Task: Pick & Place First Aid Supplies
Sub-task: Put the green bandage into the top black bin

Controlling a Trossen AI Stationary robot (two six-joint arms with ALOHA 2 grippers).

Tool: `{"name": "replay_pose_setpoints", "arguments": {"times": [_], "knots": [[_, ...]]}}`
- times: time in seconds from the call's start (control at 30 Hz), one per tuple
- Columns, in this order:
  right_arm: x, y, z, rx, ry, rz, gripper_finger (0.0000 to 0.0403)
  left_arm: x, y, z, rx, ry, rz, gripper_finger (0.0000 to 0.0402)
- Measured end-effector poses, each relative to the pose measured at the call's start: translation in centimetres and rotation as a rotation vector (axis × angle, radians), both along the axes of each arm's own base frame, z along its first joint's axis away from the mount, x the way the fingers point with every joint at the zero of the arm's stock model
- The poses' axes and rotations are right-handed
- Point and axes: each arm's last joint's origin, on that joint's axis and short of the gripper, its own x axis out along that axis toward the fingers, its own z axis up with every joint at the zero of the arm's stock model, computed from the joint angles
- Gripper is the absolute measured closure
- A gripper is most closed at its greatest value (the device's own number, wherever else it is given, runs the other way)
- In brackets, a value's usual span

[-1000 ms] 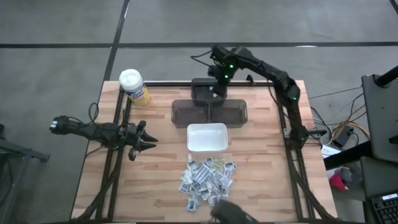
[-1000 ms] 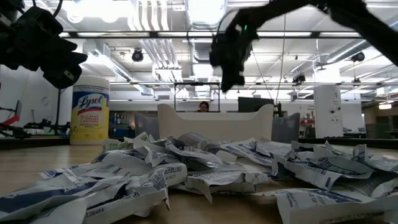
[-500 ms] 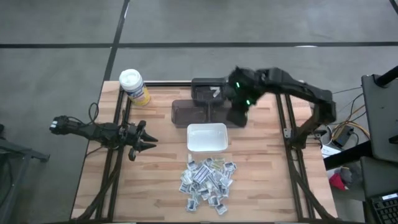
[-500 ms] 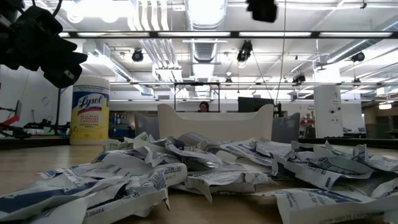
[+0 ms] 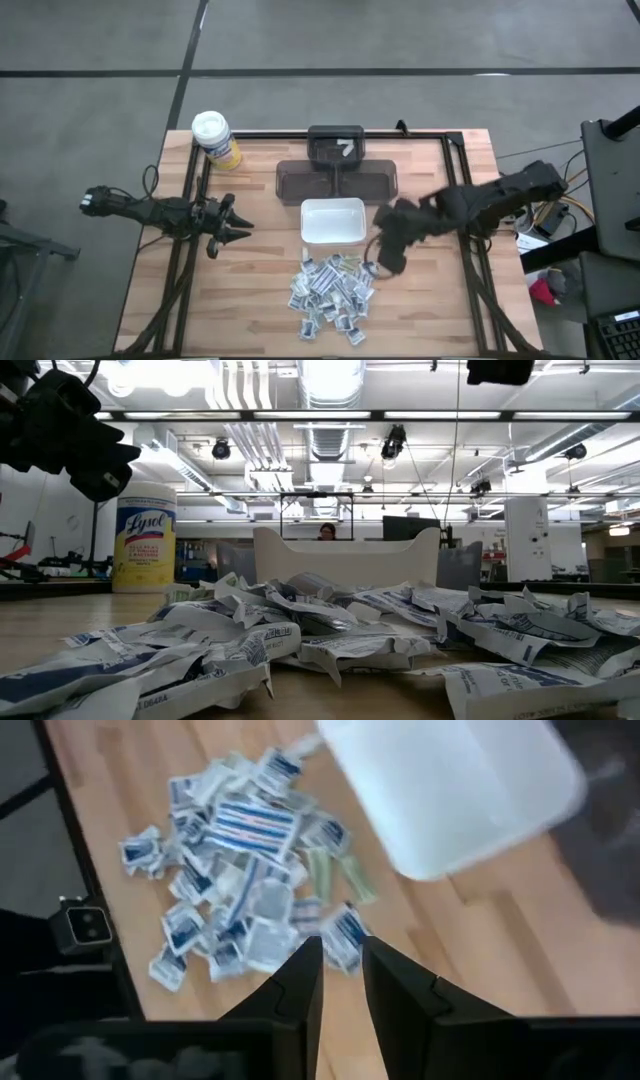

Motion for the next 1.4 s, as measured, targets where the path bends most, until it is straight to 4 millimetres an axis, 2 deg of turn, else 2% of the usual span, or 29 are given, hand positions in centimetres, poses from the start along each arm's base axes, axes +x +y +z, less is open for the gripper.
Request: {"name": "replay_pose_setpoints", "arguments": {"times": [0.13, 0.3, 0.67, 0.8, 1.17, 1.4], "knots": [[1.0, 1.8, -3.2, 0.008, -0.030, 0.048, 0.0337, 0.0, 0.0, 0.0, 0.000, 0.000, 0.000, 0.0287], [2.0, 2.5, -7.0, 0.002, -0.011, 0.060, 0.0339, 0.0, 0.0, 0.0, -0.001, 0.000, 0.000, 0.0287], [2.8, 2.8, -12.2, -0.037, 0.052, 0.095, 0.0307, 0.0, 0.0, 0.0, -0.001, 0.001, 0.000, 0.0287], [3.3, 2.9, -13.6, -0.066, 0.088, 0.127, 0.0293, 0.0, 0.0, 0.0, -0.001, 0.002, 0.000, 0.0287], [6.5, 2.4, -16.3, -0.112, 0.164, 0.195, 0.0264, 0.0, 0.0, 0.0, -0.037, 0.007, 0.004, 0.0287], [6.5, 2.1, -17.0, -0.122, 0.197, 0.194, 0.0269, 0.0, 0.0, 0.0, -0.056, 0.009, 0.007, 0.0287]]}}
